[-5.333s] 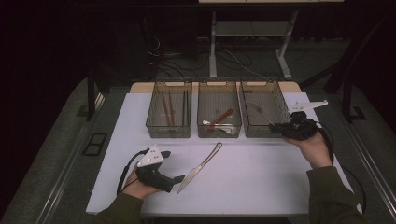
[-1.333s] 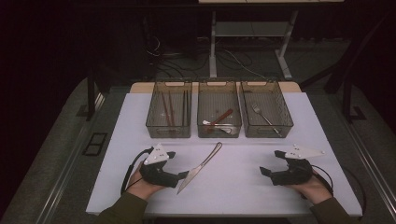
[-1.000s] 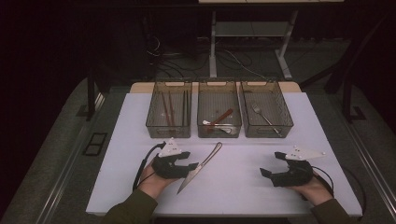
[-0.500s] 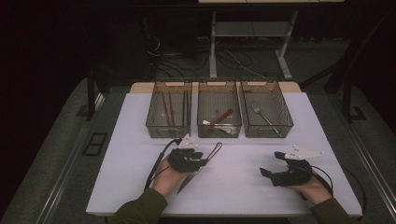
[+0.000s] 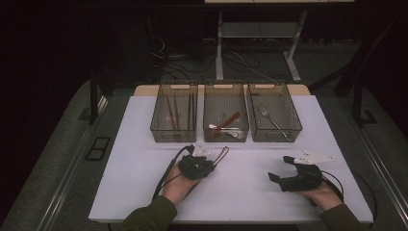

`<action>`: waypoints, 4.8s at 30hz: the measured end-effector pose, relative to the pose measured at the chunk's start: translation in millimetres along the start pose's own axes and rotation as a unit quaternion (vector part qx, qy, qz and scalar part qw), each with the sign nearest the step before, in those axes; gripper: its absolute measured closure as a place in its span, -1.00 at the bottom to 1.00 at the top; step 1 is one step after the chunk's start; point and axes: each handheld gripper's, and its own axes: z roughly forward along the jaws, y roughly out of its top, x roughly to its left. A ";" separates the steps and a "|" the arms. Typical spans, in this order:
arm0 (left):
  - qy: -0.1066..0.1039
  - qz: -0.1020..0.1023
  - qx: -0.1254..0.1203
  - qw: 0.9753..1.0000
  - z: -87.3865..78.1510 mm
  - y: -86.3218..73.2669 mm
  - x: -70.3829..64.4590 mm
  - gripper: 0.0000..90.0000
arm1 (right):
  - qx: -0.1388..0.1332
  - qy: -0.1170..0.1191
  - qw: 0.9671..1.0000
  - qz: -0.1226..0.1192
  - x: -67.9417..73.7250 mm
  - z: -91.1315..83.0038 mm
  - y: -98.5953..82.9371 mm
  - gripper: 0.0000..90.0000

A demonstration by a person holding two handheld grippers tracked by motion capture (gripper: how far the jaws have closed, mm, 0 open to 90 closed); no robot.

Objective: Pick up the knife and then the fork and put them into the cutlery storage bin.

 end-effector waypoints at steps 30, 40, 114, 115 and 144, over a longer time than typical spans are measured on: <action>-0.038 0.063 -0.001 0.997 -10.5 1.7 -1.0 0.77 | 0.025 0.047 0.998 -0.017 1.8 -0.2 8.3 -0.74; -0.096 0.103 -0.011 0.990 -19.4 3.4 -9.3 0.77 | 0.050 0.081 0.994 -0.048 9.5 2.1 16.1 -0.74; -0.159 0.131 -0.080 0.975 -45.4 12.7 -18.0 0.16 | 0.190 0.252 0.918 -0.241 59.7 72.6 64.5 0.85; -0.153 0.127 -0.082 0.977 -48.2 11.3 -15.6 0.14 | 0.189 0.248 0.921 -0.235 58.2 71.5 64.4 0.85; -0.040 0.025 -0.117 0.992 -81.4 -51.7 25.4 -0.65 | 0.135 0.105 0.977 -0.126 7.8 39.9 67.0 0.85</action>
